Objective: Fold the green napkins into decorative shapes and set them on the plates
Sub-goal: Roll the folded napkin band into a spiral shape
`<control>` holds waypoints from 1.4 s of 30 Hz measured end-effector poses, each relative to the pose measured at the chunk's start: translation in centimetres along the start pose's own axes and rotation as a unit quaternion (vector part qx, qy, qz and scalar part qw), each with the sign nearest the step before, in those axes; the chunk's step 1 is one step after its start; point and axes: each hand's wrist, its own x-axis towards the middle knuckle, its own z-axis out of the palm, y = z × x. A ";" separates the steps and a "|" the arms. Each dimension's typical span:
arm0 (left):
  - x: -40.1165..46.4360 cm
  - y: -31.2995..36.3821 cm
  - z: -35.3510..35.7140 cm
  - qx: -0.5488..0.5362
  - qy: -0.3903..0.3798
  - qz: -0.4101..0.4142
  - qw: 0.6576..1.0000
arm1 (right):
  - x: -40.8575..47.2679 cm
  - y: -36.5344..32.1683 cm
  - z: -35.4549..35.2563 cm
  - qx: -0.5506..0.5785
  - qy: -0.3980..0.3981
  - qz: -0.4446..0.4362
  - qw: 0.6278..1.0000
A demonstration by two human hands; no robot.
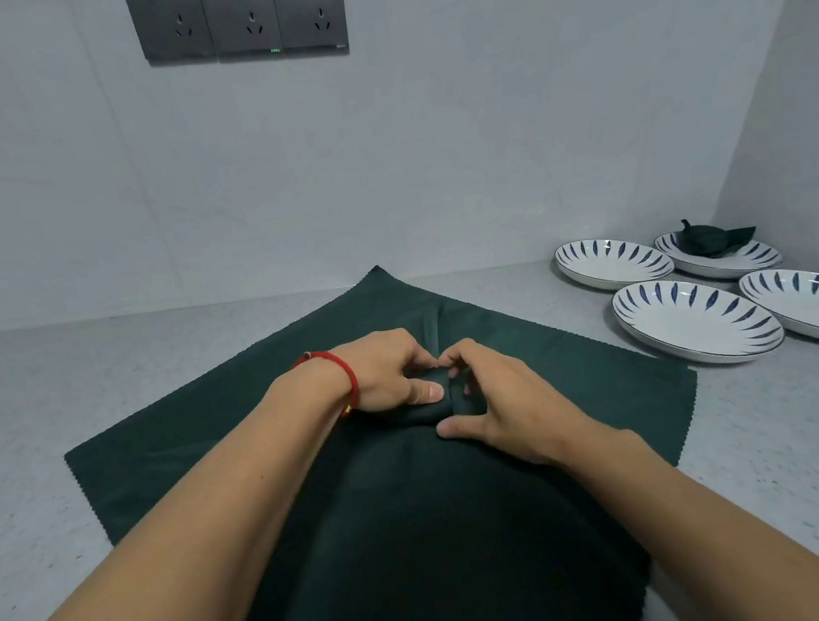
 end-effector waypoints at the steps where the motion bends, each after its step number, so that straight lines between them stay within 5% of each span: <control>1: 0.2 -0.2 -0.2 -0.003 -0.010 0.004 1.000 | 0.3 0.3 0.1 -0.008 0.011 -0.004 1.000; 5: 0.6 -0.2 -0.5 0.020 -0.013 -0.008 1.000 | 1.4 0.9 -0.4 -0.017 -0.002 -0.021 1.000; 10: -0.7 1.1 1.3 0.060 0.210 0.027 0.976 | 4.0 1.1 -1.9 -0.011 -0.075 0.002 0.997; 12: -1.3 1.1 2.3 0.045 0.229 0.043 0.971 | 5.0 1.2 -2.5 0.005 -0.106 0.021 0.994; 18: 0.8 1.2 2.6 0.070 0.211 0.033 0.974 | 6.1 1.9 -3.8 0.022 -0.160 0.069 0.985; 24: 3.4 -0.1 -0.6 0.013 0.091 -0.018 0.996 | 4.7 2.4 -2.9 0.063 0.072 0.020 0.995; 34: 5.8 -0.5 -3.3 -0.029 -0.025 -0.058 0.998 | 6.3 3.6 0.1 0.003 0.017 -0.053 0.998; 39: 5.5 -1.4 -0.7 0.064 0.177 0.028 0.982 | 8.4 3.6 -1.4 -0.001 -0.025 -0.016 1.000; 42: 5.1 -1.5 1.8 0.116 0.224 0.077 0.965 | 10.0 4.1 -2.1 -0.010 -0.056 0.010 0.998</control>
